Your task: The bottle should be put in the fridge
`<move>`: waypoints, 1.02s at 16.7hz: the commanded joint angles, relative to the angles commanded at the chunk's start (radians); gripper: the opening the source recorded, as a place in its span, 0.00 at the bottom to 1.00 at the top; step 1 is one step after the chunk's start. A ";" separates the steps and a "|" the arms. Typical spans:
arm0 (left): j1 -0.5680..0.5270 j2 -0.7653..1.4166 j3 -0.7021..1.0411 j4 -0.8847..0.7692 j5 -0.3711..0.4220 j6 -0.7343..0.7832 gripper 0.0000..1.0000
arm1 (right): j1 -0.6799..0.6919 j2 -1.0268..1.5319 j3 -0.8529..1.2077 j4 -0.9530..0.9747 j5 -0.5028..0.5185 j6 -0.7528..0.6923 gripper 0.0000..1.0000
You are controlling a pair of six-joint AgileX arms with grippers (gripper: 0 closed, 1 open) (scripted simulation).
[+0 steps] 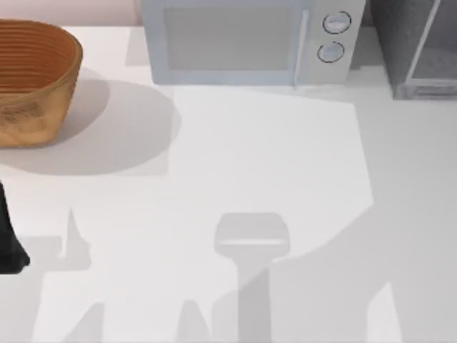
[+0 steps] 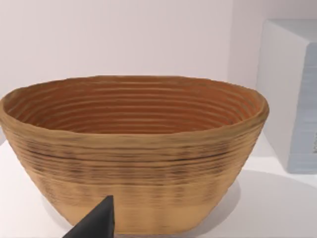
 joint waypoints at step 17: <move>0.000 0.000 0.000 0.000 0.000 0.000 1.00 | 0.000 0.000 0.000 0.000 0.000 0.000 1.00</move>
